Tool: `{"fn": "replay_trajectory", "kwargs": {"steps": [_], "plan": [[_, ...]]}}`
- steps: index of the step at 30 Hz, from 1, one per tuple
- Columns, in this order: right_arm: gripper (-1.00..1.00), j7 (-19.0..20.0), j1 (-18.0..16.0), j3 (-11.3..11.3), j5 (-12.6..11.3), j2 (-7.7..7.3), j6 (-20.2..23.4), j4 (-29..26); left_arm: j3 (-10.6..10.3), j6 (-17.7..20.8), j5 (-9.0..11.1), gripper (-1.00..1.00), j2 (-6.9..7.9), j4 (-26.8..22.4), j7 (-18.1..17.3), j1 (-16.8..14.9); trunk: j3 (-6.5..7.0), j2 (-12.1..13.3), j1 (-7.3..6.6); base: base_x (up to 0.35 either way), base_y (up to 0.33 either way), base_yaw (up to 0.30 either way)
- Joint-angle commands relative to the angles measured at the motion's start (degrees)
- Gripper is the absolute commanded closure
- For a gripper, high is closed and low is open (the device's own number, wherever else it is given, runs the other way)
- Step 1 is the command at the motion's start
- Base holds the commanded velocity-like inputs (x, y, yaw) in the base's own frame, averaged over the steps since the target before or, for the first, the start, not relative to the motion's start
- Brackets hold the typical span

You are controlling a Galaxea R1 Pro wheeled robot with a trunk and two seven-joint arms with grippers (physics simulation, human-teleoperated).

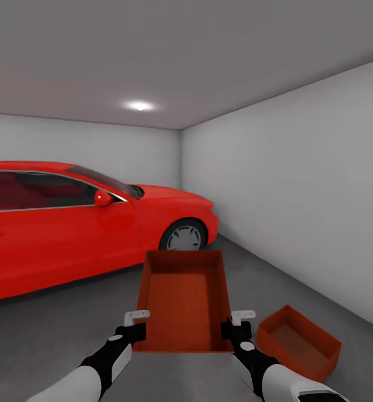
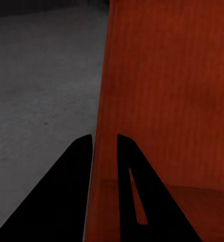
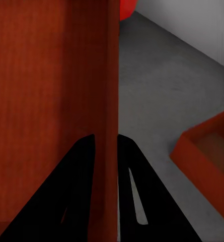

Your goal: Move the two storage containers from the living room to the garage. In the garage, place one container on the floor and stack the other container on top of it (either order is fine).

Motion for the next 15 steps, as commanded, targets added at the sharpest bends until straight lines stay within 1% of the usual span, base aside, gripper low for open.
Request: {"fn": "replay_trajectory", "kwargs": {"steps": [1,15], "plan": [[1.00,-0.25,-0.08,-1.84,0.16,0.01,0.03,0.25,-0.61,-0.54,0.32,1.00,1.49,-0.27,0.38,-0.04,-0.09,-0.06,0.04,0.322,0.000,-0.278],[1.00,-0.25,-0.07,-1.84,0.16,0.09,0.03,0.25,-0.61,-0.54,0.32,1.00,1.49,-0.27,0.38,-0.04,-0.09,-0.06,0.04,0.322,0.000,-0.277]]}}
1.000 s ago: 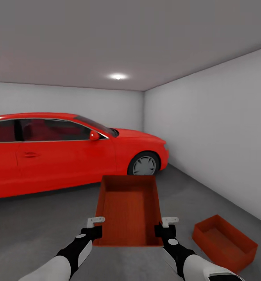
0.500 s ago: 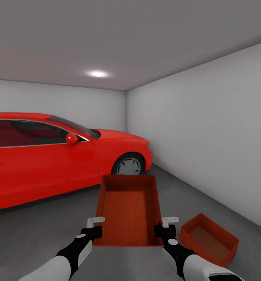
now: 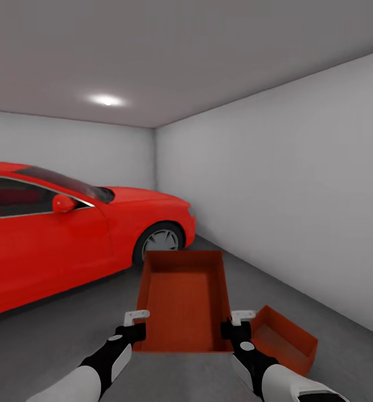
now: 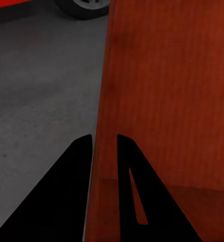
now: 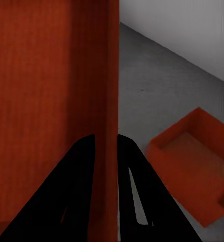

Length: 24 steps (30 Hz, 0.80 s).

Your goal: Move the two storage containers from the living room to the garage. In the garage, place one container on the floor and stack the other container on top of it (either order is fine).

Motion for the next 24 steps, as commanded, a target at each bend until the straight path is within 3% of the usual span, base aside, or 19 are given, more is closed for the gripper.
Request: {"fn": "replay_trajectory", "kwargs": {"steps": [1,24], "plan": [[1.00,-0.18,-0.08,-2.00,0.37,0.03,0.09,0.23,-0.49,-0.52,0.22,1.00,1.41,-0.26,0.41,-0.03,-0.09,-0.06,0.04,0.322,0.000,-0.277],[1.00,-0.13,-0.08,-2.00,0.37,0.03,0.01,0.23,-0.48,-0.52,0.22,1.00,1.41,-0.26,0.41,-0.03,-0.09,-0.06,0.04,0.322,0.000,-0.277]]}}
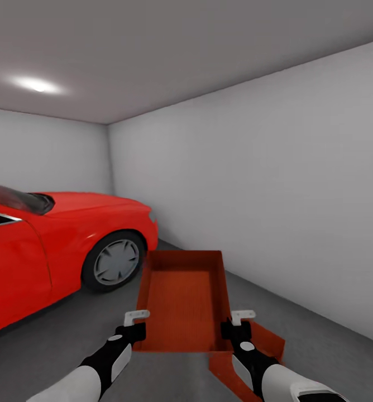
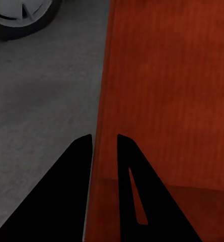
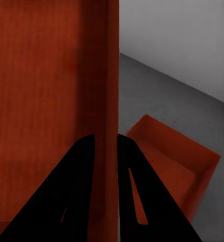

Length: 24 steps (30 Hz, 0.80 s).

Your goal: Move the two storage containers from the living room to the garage. In the garage, place one container on the floor and stack the other container on top of it (either order is fine).

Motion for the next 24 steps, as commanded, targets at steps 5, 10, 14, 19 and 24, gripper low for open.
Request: {"fn": "replay_trajectory", "kwargs": {"steps": [5,10,14,19,24], "plan": [[1.00,-0.13,-0.08,-2.10,0.51,0.03,0.14,0.22,-0.46,-0.39,0.20,1.00,1.41,-0.27,0.41,-0.03,-0.09,-0.06,0.04,0.322,0.000,-0.277],[1.00,-0.12,-0.05,-2.10,0.51,0.03,0.14,0.22,-0.45,-0.39,0.20,1.00,1.41,-0.27,0.41,-0.03,-0.09,-0.06,0.04,0.322,0.000,-0.277],[1.00,-0.11,-0.07,-2.10,0.51,0.03,0.14,0.22,-0.45,-0.39,0.20,1.00,1.41,-0.27,0.41,-0.03,-0.09,-0.06,0.04,0.322,0.000,-0.277],[1.00,-0.15,-0.07,-2.10,0.51,0.03,0.14,0.22,-0.44,-0.39,0.20,1.00,1.41,-0.27,0.41,-0.03,-0.09,-0.06,0.04,0.322,0.000,-0.277],[1.00,-0.12,-0.07,-2.10,0.51,0.03,0.14,0.22,-0.39,-0.39,0.20,1.00,1.42,-0.27,0.41,-0.03,-0.09,-0.06,0.04,0.322,0.000,-0.277]]}}
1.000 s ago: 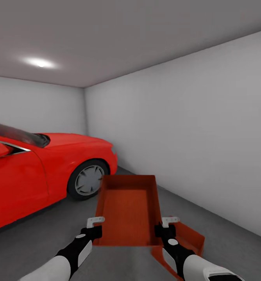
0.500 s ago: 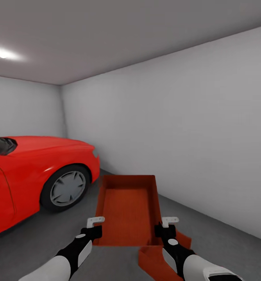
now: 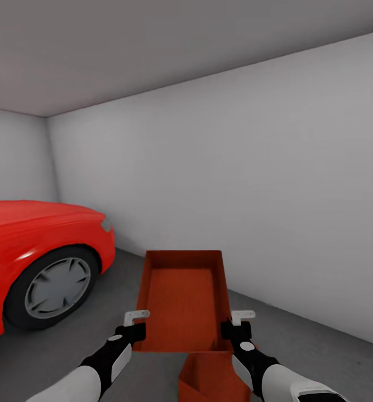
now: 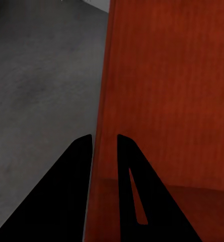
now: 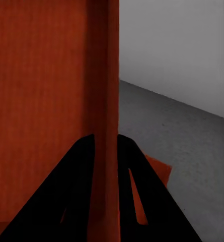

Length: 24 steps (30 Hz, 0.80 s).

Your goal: Move the two storage containers from the living room to the garage. In the garage, place one container on the floor and stack the other container on top of it (either order is fine).

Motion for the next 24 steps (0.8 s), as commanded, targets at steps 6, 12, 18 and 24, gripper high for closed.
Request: {"fn": "replay_trajectory", "kwargs": {"steps": [6,12,18,24], "plan": [[1.00,-0.14,-0.08,-2.15,0.59,0.03,0.17,0.22,-0.38,-0.38,0.20,1.00,1.43,-0.26,0.40,-0.03,-0.09,-0.06,0.04,0.322,0.014,-0.277],[1.00,-0.14,-0.07,-2.15,0.59,0.03,0.17,0.22,-0.38,-0.38,0.20,1.00,1.42,-0.26,0.40,-0.03,-0.09,-0.06,0.04,0.322,0.108,-0.277],[1.00,-0.14,-0.07,-2.15,0.59,0.03,0.17,0.22,-0.38,-0.35,0.20,1.00,1.41,-0.26,0.39,-0.03,-0.09,-0.06,0.04,0.317,0.176,-0.277],[1.00,-0.14,-0.08,-2.15,0.59,0.03,0.17,0.22,-0.44,-0.38,0.13,1.00,1.41,-0.26,0.39,-0.03,-0.09,-0.06,0.04,0.305,0.210,-0.277]]}}
